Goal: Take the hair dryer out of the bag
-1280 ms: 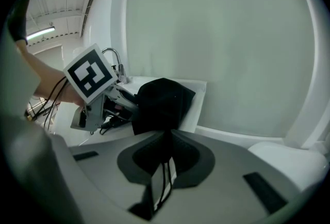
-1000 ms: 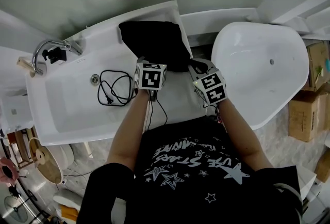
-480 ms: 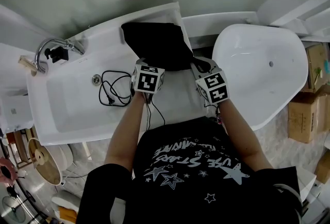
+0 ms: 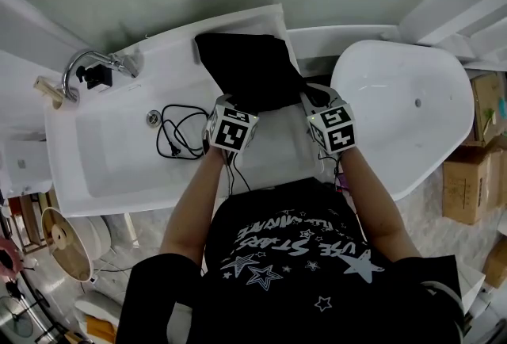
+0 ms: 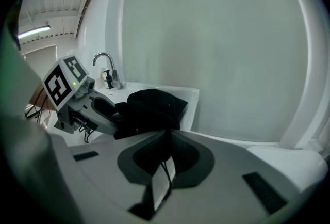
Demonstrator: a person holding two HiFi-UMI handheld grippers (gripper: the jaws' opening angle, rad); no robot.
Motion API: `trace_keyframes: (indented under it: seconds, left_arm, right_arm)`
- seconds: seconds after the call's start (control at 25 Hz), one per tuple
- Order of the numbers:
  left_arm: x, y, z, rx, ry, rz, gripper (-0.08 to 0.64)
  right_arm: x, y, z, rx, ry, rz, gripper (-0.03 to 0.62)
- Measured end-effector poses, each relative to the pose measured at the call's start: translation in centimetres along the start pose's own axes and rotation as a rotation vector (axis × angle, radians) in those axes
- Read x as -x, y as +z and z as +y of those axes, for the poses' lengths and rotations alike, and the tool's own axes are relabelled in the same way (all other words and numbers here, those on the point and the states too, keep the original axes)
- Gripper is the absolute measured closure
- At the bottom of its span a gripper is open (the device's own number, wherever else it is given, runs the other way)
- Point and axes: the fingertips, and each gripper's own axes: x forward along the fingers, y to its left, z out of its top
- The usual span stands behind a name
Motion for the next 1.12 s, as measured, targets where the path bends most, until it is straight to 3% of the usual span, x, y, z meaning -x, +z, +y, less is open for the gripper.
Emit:
trace_keyframes:
  seconds: [0.68, 1.12]
  left_arm:
    - [3.7, -1.7, -1.6, -0.059, -0.101, -0.024, 0.351]
    - [7.0, -3.1, -3.7, -0.094, -0.202, -0.04, 0.351]
  right_arm:
    - [0.0, 0.0, 0.0, -0.071, -0.005, -0.002, 0.572]
    - [-0.8, 0.5, 1.4, -0.042, -0.013, 0.025, 0.572]
